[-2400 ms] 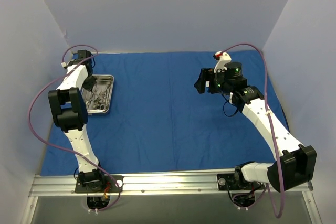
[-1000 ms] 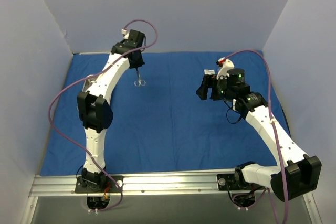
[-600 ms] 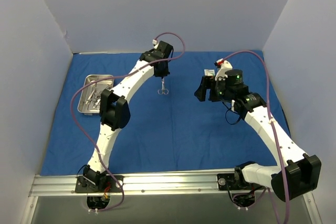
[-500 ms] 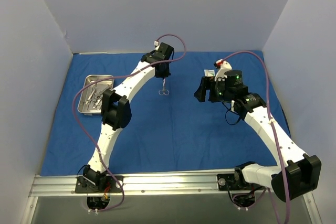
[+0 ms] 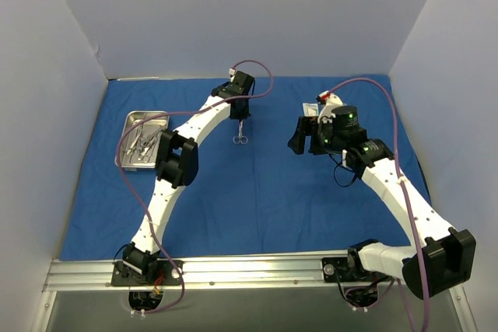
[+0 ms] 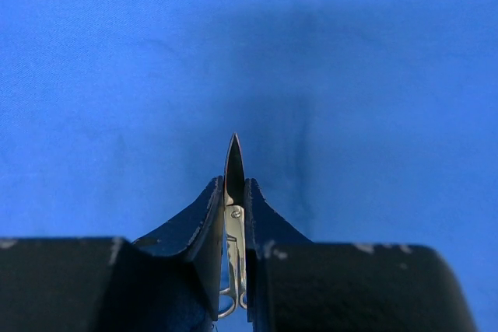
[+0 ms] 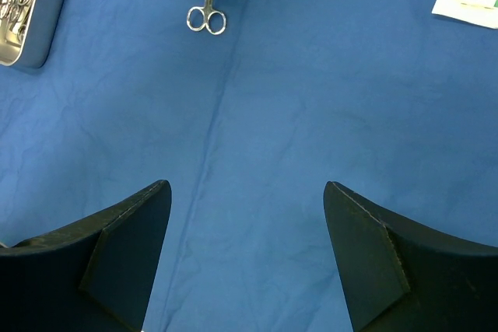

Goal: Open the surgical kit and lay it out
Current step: Place the medical item in the surgical kit.

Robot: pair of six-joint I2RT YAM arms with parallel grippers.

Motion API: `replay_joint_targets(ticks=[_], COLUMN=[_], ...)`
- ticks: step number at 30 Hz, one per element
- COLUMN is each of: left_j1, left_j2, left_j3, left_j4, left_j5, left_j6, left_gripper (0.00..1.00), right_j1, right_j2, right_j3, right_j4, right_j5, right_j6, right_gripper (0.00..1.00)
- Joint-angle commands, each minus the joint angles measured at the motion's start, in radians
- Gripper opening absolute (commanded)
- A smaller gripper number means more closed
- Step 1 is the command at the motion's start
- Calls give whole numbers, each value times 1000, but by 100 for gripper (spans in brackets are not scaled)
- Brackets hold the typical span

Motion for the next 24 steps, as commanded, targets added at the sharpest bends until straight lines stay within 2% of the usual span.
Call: replay_joint_targets(ticks=[1,14,17,24], left_j1=[25,50,58,64], left_j2=[21,68,73,47], left_j3=[60,66,66,59], left_j4=[59,86,83,79], left_j5=[17,52,53,66], left_j6=[7,24,15,13], left_gripper=[2,4,10,45], right_j1=[8,17,18,26], right_j2=[-25,-16,-15,-18], right_j3=[3,1,4,10], right_j4=[-17,-17,-20,-21], right_j5=[7,15,17,23], right_j6=[14,29,29,31], right_gripper=[75,75,75,75])
